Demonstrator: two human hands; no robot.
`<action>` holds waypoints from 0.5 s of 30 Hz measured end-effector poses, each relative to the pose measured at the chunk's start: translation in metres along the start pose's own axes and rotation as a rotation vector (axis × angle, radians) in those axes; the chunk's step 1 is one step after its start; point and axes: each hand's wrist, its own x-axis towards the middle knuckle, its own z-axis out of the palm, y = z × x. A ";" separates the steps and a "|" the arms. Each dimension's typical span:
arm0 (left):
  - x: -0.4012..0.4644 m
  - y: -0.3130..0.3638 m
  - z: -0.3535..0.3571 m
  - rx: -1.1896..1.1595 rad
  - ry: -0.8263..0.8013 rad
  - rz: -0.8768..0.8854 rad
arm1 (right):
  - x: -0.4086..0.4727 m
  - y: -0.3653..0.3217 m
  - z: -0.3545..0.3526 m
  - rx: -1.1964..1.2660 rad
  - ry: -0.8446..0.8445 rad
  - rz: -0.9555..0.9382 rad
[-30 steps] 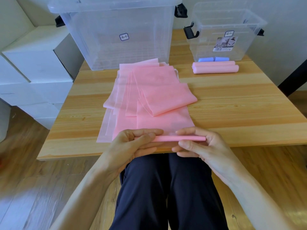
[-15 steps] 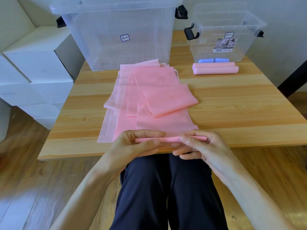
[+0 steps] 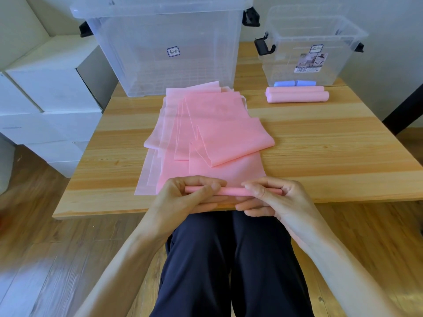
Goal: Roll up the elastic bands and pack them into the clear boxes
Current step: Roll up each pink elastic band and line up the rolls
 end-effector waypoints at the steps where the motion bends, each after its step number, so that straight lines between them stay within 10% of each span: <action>1: 0.000 0.000 0.000 0.006 0.000 -0.002 | 0.000 0.000 0.000 0.008 0.001 -0.004; 15: -0.002 0.000 0.000 -0.050 0.017 0.002 | -0.001 -0.001 0.004 -0.015 -0.013 -0.010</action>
